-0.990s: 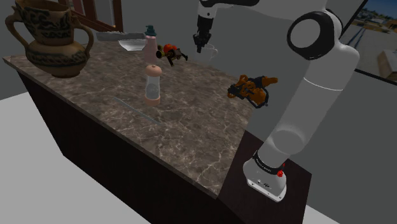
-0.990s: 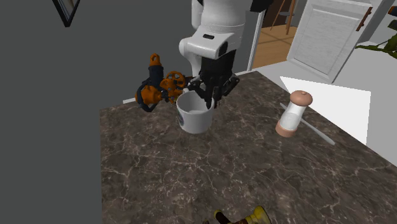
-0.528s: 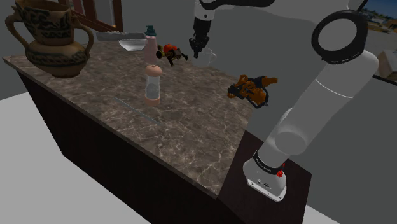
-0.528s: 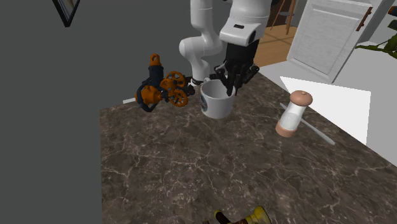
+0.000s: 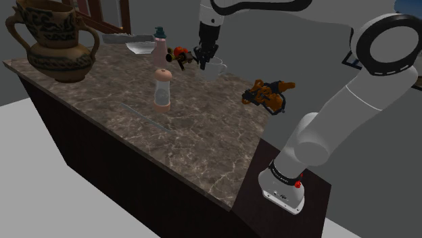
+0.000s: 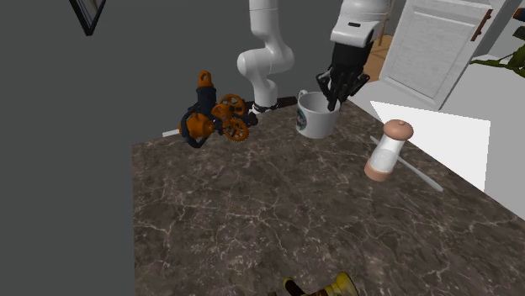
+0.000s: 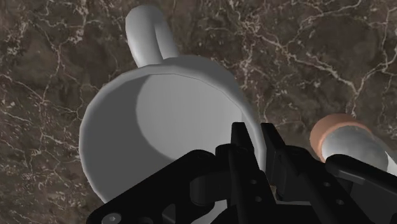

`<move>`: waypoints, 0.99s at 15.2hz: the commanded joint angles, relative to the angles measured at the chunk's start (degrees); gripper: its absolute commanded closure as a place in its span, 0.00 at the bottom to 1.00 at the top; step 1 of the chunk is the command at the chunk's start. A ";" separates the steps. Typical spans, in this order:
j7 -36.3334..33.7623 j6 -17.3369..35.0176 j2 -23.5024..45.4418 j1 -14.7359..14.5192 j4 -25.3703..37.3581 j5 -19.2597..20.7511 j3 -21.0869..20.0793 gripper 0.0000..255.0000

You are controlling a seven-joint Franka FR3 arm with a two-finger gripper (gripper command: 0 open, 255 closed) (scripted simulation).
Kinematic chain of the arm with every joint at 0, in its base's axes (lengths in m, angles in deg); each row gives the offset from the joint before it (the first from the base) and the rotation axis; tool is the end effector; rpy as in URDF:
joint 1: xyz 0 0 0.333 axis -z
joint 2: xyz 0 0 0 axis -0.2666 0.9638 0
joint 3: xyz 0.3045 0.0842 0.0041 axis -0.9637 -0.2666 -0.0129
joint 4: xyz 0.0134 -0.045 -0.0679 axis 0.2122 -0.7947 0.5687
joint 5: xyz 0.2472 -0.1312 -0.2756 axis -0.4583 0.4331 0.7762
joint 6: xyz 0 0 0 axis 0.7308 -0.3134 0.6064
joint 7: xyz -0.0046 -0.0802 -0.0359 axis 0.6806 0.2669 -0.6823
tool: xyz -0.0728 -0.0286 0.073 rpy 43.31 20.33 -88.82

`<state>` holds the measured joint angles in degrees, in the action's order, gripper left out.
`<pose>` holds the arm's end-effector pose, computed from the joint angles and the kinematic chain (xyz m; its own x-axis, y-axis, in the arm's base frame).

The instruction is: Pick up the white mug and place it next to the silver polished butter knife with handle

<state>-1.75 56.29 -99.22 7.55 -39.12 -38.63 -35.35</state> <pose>0.5004 0.0714 0.5597 0.9995 0.0305 -0.0107 0.0310 -0.9981 0.0530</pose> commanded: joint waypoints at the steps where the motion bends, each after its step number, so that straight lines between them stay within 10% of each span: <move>1: -2.72 -0.31 -2.06 -1.17 -1.87 -0.38 -1.59 1.00; 15: -5.22 8.80 -2.48 -2.07 -11.51 -0.65 -2.93 1.00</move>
<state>-6.90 64.11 -101.66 5.50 -49.65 -39.28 -38.26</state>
